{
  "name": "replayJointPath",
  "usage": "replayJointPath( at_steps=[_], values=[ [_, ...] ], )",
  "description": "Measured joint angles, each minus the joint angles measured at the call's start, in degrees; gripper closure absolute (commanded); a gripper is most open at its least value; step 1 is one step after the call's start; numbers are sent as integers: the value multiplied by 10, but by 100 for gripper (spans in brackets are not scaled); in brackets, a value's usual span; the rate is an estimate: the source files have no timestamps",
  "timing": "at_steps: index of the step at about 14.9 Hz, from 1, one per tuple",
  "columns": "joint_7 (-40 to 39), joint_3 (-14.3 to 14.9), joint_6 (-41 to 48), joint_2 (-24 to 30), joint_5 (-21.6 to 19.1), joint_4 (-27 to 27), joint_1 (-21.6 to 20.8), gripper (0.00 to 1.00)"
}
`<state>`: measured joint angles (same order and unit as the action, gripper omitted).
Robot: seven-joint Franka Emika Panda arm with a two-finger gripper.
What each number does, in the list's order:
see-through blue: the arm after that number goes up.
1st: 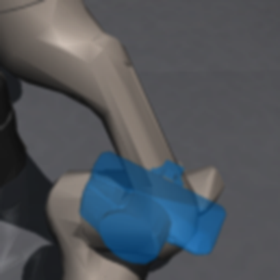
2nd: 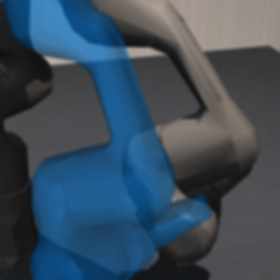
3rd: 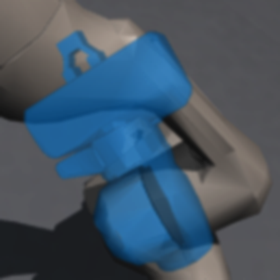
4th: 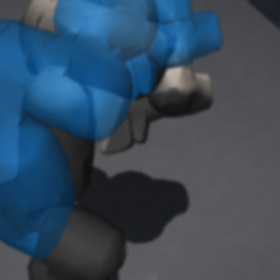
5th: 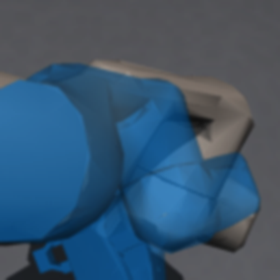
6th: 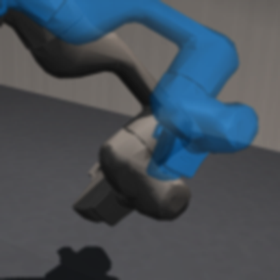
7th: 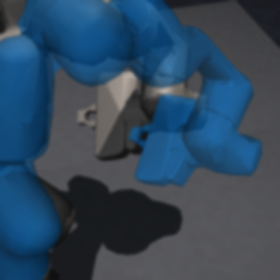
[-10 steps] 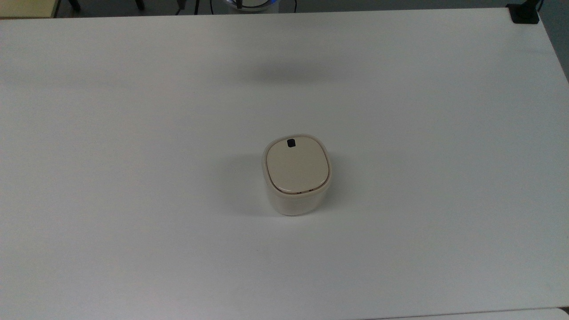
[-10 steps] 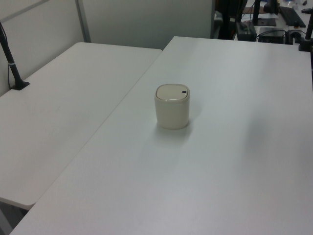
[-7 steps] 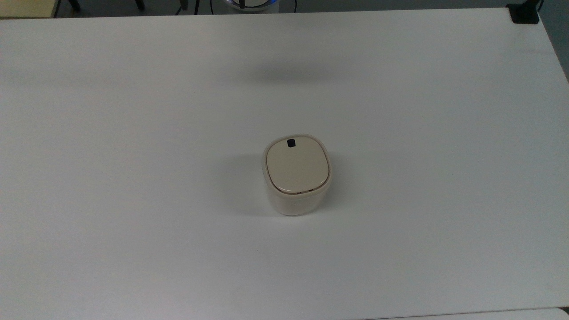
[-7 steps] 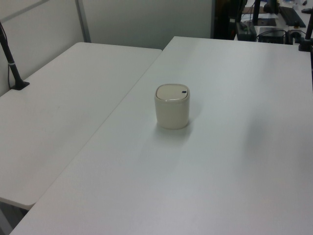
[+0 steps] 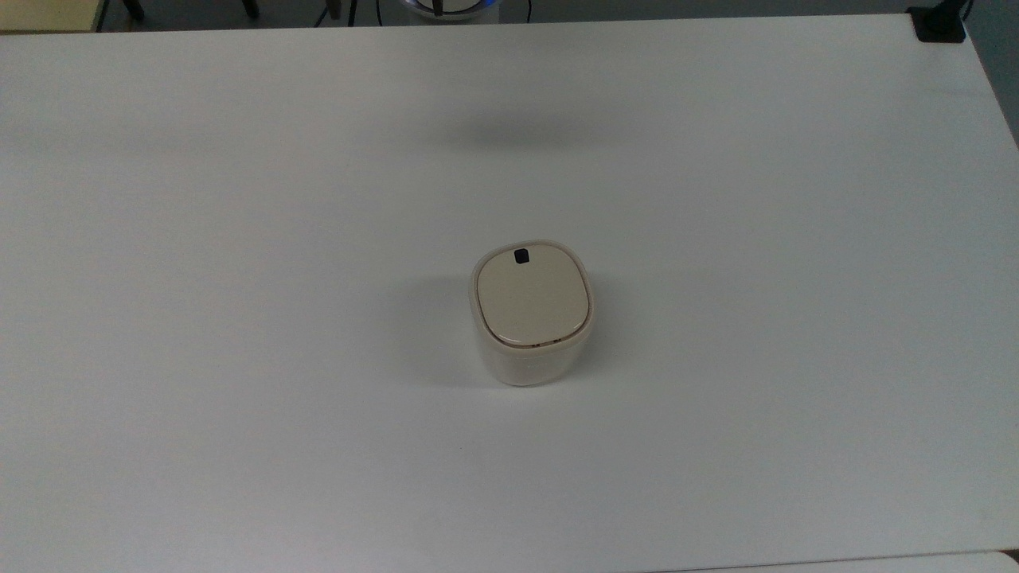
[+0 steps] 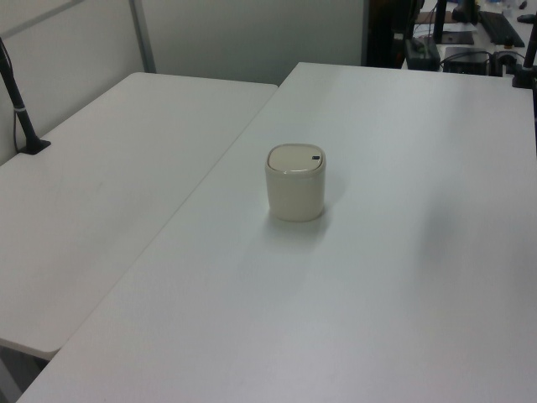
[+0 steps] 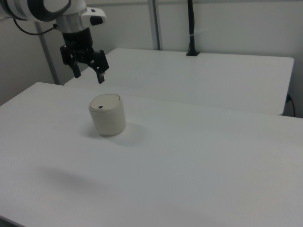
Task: Open the trash bin
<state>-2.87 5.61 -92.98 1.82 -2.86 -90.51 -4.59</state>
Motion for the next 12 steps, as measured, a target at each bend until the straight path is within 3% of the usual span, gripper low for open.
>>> replayJointPath(
  at_steps=[6,12],
  values=[
    [-5,-4,0,0,0,-1,0,0],
    [-125,-5,7,-2,4,-3,0,0]
  ],
)
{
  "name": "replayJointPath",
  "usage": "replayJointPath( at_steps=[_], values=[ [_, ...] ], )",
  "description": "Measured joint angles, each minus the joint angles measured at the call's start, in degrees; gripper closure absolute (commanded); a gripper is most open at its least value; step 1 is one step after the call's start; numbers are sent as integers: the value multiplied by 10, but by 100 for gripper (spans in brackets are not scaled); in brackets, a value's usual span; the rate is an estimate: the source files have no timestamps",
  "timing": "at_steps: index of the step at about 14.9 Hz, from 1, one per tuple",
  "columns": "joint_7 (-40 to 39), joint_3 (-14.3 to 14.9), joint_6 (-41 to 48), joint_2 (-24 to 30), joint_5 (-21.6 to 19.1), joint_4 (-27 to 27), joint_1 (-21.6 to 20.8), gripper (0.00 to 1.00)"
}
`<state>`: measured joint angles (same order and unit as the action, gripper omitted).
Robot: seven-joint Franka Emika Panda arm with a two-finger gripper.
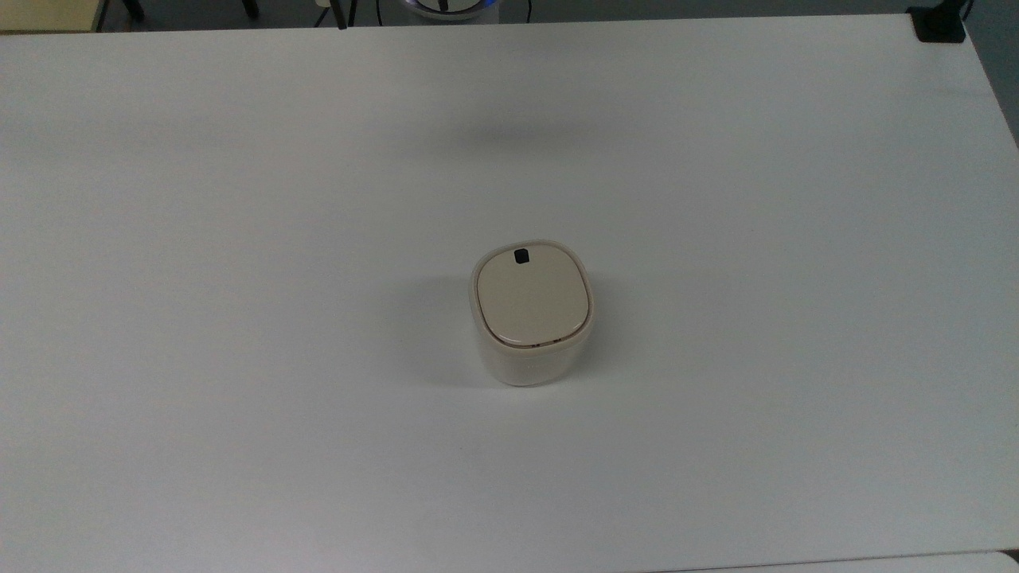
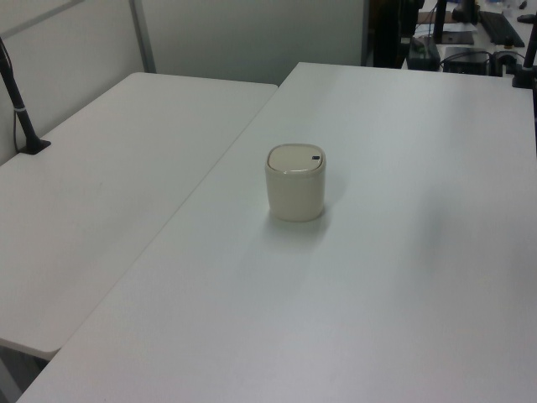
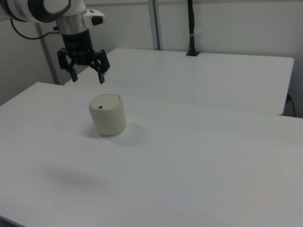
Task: Open the trash bin
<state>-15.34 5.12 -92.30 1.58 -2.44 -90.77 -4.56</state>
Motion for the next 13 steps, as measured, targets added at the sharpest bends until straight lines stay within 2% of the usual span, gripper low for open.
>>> replayJointPath(
  at_steps=[1,2,5,8,9,12,13],
  values=[
    [-5,0,2,-1,2,0,0,4],
    [-9,0,2,-2,8,-1,0,13],
    [-12,0,-15,-17,31,-1,0,52],
    [-12,0,-58,-32,32,-2,0,94],
    [-12,0,-67,-36,32,-2,-1,100],
    [-4,-4,-111,-51,27,-3,-9,100],
    [21,-6,-130,-57,25,-4,-13,100]
  ],
)
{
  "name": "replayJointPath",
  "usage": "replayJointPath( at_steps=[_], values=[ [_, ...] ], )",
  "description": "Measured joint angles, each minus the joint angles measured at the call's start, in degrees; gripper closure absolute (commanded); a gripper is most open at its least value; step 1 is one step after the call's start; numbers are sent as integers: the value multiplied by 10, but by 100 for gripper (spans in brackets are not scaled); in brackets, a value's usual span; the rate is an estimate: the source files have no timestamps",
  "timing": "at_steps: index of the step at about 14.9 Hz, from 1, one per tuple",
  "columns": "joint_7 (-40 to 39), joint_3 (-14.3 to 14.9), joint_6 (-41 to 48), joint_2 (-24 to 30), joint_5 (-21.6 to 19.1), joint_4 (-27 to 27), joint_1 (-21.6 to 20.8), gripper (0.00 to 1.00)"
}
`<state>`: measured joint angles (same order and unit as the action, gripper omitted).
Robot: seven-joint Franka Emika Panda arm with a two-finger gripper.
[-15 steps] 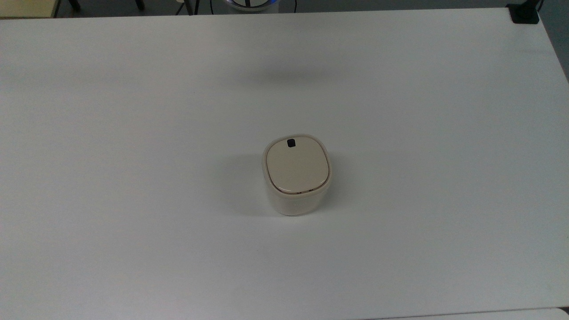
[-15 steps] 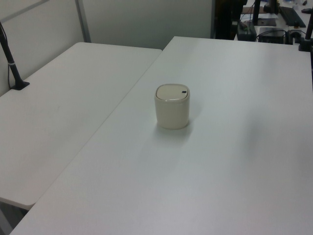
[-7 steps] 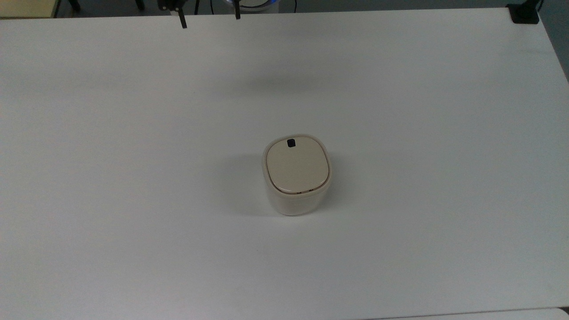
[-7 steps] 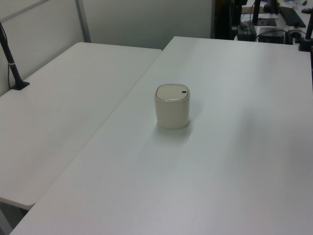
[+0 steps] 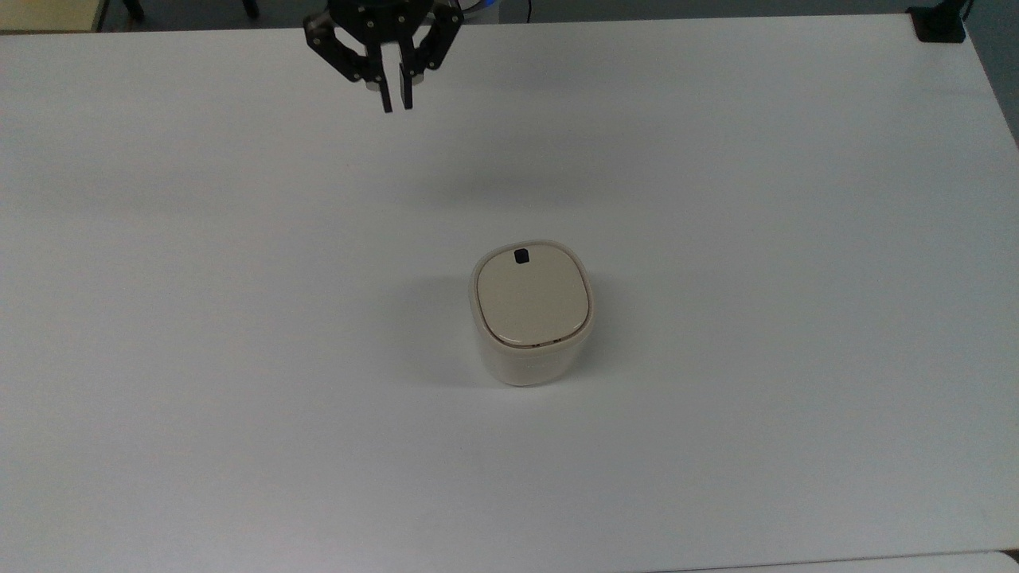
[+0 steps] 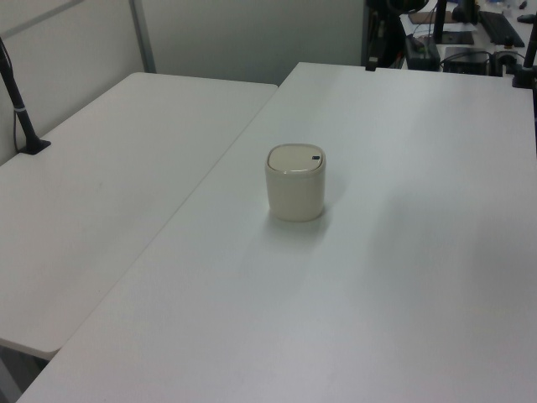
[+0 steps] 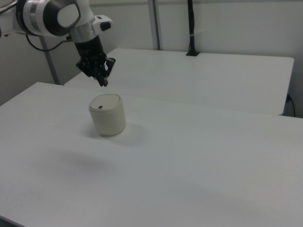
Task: Open the trash bin
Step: 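Move the gripper down over the cream bin's lid toward its dark tab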
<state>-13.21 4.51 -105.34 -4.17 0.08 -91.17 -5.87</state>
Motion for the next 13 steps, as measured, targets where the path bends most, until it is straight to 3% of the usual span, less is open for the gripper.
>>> replayJointPath(
  at_steps=[5,13],
  values=[
    [146,-2,-109,-40,-1,-6,-40,100],
    [209,-2,-186,-121,11,-13,-85,100]
  ],
)
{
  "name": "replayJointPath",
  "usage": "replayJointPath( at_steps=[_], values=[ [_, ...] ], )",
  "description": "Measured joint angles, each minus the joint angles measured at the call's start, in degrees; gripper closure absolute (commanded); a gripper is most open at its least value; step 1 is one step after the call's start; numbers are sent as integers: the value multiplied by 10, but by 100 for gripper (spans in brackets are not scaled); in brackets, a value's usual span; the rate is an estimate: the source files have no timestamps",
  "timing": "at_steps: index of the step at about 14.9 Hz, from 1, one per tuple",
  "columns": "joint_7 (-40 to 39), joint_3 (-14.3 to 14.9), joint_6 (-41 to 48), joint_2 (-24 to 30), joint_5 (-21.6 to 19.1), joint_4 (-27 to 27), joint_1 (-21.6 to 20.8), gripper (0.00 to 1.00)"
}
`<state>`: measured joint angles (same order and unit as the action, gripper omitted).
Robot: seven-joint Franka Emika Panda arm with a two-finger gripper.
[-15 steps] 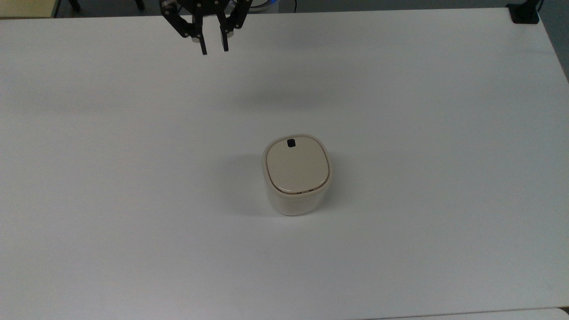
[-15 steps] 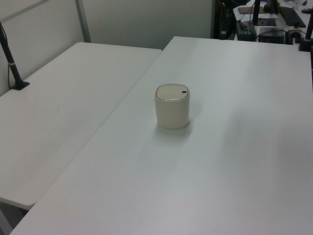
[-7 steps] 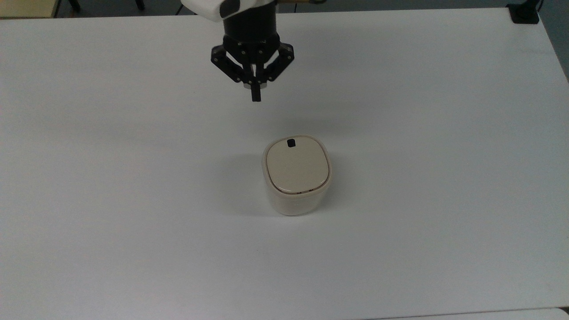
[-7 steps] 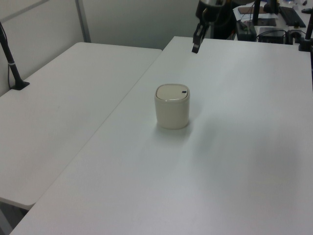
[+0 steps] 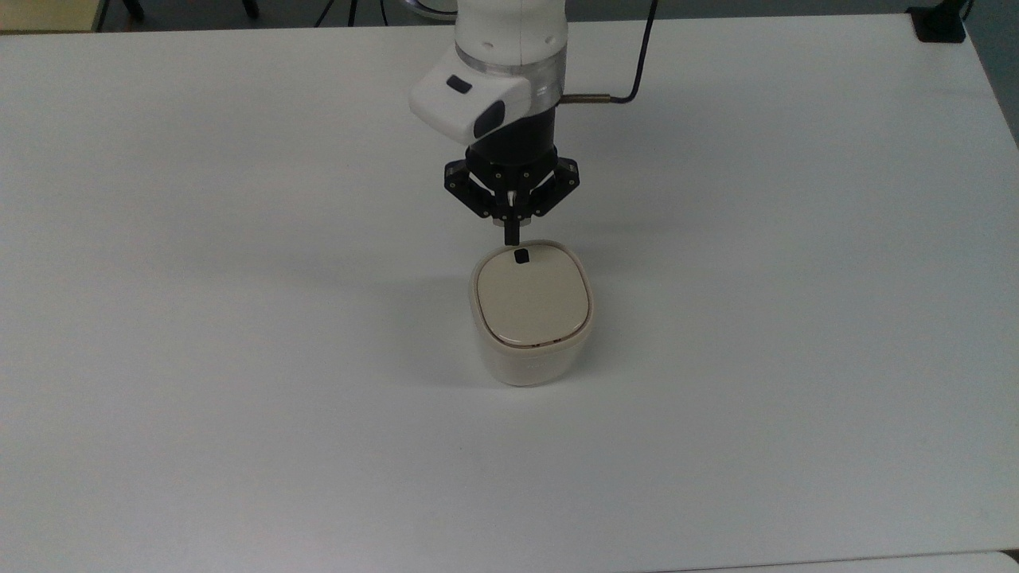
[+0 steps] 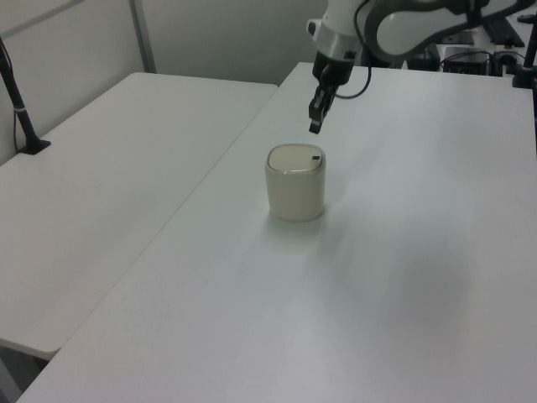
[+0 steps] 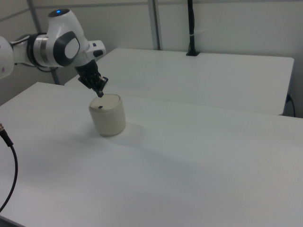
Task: Open the trash bin
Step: 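Hook the lid tab with the gripper and lift the lid upward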
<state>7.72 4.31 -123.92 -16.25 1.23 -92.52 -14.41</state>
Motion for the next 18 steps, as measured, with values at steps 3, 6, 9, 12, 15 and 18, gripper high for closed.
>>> replayJointPath(
  at_steps=[3,6,9,12,15,18],
  values=[
    [10,0,-9,-23,13,0,-8,100],
    [12,0,-11,-38,25,0,-14,100],
    [15,0,-11,-43,44,0,-20,100],
    [17,0,-11,-42,46,2,-20,100],
    [18,1,1,-21,46,8,-15,100],
    [19,2,69,37,46,12,5,90]
  ],
)
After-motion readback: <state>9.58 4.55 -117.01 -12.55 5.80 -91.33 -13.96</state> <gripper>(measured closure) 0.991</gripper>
